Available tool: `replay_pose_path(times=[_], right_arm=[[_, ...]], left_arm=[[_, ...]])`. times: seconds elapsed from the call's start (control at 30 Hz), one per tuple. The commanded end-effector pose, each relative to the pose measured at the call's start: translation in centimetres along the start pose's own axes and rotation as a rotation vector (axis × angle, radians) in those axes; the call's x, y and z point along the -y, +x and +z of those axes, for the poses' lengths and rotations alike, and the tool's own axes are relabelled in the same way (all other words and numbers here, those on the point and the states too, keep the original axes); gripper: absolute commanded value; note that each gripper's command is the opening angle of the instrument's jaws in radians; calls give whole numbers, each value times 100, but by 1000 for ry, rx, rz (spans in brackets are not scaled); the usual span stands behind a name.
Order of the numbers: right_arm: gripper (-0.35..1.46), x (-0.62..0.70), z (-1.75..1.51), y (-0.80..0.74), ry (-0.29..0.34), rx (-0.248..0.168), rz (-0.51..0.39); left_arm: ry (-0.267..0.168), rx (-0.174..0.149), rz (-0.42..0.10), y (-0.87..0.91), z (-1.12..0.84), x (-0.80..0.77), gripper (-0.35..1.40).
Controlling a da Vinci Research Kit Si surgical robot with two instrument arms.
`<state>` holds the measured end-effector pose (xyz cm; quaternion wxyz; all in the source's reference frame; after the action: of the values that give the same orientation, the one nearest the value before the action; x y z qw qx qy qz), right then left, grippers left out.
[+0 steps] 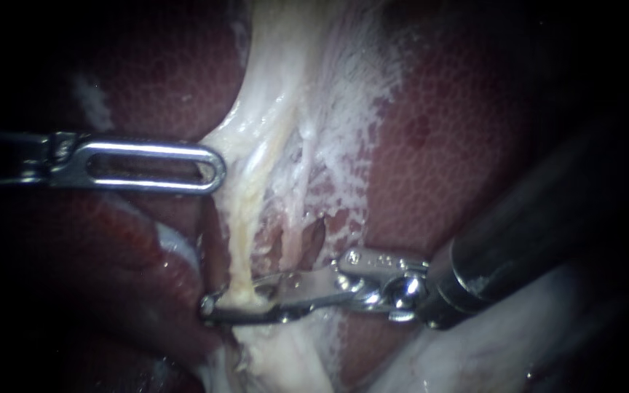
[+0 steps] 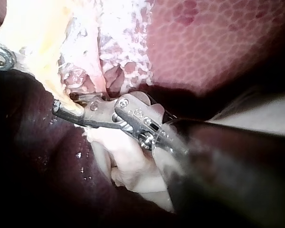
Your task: Going back first clip left tube
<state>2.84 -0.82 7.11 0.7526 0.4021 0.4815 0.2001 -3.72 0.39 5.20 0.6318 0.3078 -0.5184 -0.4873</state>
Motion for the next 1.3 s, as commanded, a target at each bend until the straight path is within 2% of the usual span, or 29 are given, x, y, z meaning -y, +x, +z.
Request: replay_pose_path(times=[0.03, 0.7, 0.73, 0.77, 0.83, 0.9, 1.03, 1.3], right_arm=[[-35, 0, 0, 0, 0, 0, 0], [-35, 2, 1, 0, 1, 1, -1], [-29, 2, 1, 0, 1, 0, -1], [-15, 2, 1, 0, 1, 0, -1], [23, 2, 1, 0, 1, 1, -1], [36, 2, 1, 1, 1, 0, -1], [51, 3, 3, 2, 5, -5, -6], [57, 7, 6, 5, 14, -31, -35]], left_arm=[[0, 0, 0, 0, 0, 0, -35], [-1, 1, 0, 0, 0, 2, -35], [-1, 1, 0, 0, 0, 2, -35], [-1, 1, 0, 0, 0, 2, -35], [-1, 1, 0, 0, 0, 2, -35], [-1, 1, 0, 0, 0, 2, -35], [-1, 1, 0, 0, 0, 2, -35], [-1, 1, 0, 0, 0, 2, -35]])
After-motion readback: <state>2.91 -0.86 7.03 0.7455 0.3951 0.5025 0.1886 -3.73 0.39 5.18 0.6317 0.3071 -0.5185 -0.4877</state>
